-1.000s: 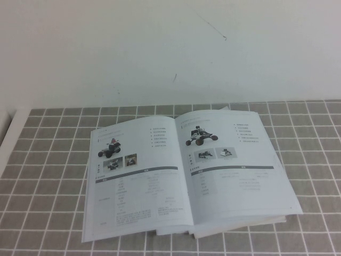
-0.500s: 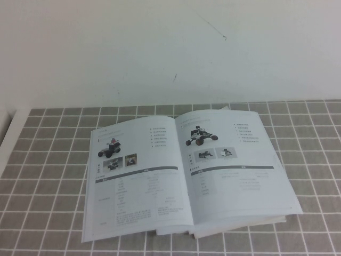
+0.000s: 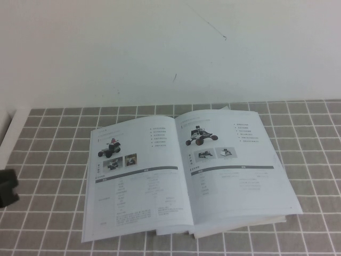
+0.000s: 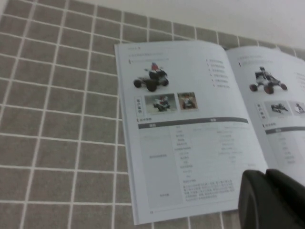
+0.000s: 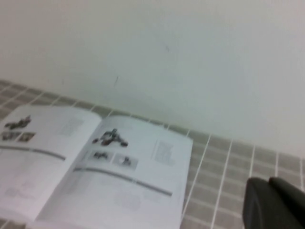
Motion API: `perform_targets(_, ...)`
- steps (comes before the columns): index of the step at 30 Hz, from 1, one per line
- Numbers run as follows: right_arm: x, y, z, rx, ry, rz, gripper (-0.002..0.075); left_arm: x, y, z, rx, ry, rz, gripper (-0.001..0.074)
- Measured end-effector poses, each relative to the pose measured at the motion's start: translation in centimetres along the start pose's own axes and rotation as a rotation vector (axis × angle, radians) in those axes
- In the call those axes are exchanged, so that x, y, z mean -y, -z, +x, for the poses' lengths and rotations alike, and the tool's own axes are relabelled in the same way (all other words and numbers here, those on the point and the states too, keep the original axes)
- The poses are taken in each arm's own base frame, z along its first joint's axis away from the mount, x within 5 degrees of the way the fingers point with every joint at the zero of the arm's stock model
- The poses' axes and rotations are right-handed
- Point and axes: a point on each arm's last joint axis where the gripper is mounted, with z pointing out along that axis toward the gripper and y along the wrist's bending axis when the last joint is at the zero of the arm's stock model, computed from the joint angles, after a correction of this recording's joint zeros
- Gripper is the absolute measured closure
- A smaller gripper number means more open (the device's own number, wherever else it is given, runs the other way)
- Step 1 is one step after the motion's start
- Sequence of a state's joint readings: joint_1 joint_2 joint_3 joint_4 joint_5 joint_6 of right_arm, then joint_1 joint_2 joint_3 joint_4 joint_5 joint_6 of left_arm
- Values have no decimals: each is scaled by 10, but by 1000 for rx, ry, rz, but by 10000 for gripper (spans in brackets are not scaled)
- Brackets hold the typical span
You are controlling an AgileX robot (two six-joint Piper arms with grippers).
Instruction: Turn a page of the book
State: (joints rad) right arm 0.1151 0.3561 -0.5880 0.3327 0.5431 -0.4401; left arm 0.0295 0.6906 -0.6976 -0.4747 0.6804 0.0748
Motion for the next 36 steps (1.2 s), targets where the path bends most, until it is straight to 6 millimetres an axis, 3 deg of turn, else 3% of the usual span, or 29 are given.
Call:
perform_targets(5,0,-31,9,-269,-42,-92,729,3,-32,-1,-123,-54,111,738)
perform_targets(10,7,-72,1,-500,-76,-164,729,0,-62,2,-245,-49,177,738)
perform_targets(19,23,-165,-15,-562,-109,-234,729,-25,-124,12,-394,-27,118,738)
perform_targets(24,19,-212,0,-596,-150,-375,729,-32,-165,22,-488,-70,109,738)
perform_targets(30,23,-264,24,-686,-198,-423,717,-30,-211,39,-578,-119,103,738)
perform_targets(36,28,-303,37,-735,-219,-438,573,-37,-254,52,-670,-117,97,738)
